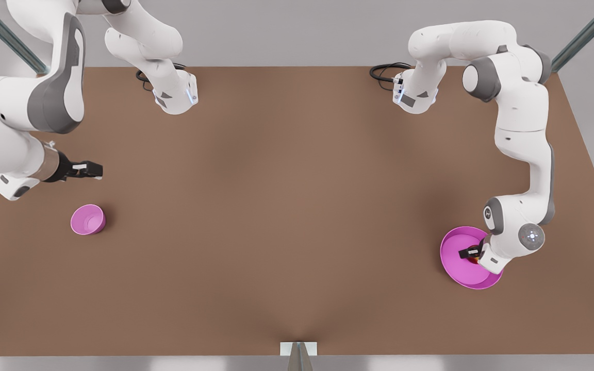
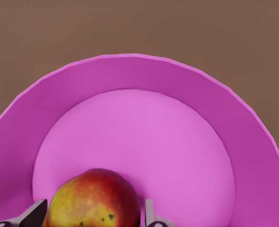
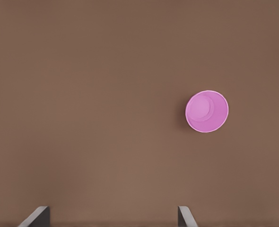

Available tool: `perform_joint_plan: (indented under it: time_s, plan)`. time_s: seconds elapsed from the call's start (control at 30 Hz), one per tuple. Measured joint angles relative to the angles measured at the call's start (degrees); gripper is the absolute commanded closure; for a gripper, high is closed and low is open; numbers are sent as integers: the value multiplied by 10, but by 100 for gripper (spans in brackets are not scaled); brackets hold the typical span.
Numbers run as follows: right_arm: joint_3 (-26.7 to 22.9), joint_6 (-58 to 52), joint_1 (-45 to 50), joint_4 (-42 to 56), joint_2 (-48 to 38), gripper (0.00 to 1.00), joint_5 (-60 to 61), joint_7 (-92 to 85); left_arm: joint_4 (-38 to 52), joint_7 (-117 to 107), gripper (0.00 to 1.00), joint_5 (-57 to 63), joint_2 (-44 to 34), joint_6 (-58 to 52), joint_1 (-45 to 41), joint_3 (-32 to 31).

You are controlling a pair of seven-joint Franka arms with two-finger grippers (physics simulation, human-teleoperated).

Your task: Use the left arm to pick up the apple from the plate, transfer it to the gripper of the right arm, and then use the right arm to place it into the bowl

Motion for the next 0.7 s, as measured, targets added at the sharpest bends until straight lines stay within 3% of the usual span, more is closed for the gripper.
perform_joint_plan:
  time_s: [0.03, 0.1, 0.27, 0.53, 0.7]
  plan:
    - [0, 0, 0, 0, 0, 0, 0, 0, 0, 0, 1, 0, 0, 1, 1, 0]
    - [0, 1, 1, 0, 0, 0, -1, -1, 1, 0, 18, 1, 1, 2, 2, -1]
    - [0, -5, 1, 2, -15, 0, -2, -3, 1, -3, 29, 4, -1, 3, 3, -2]
    - [1, -11, 5, 1, -12, 0, -7, -5, 0, -5, 29, 3, -16, 9, 11, -17]
    - [3, -11, 6, 30, 22, 0, 7, -4, 18, -7, 29, -30, -47, -33, 15, -70]
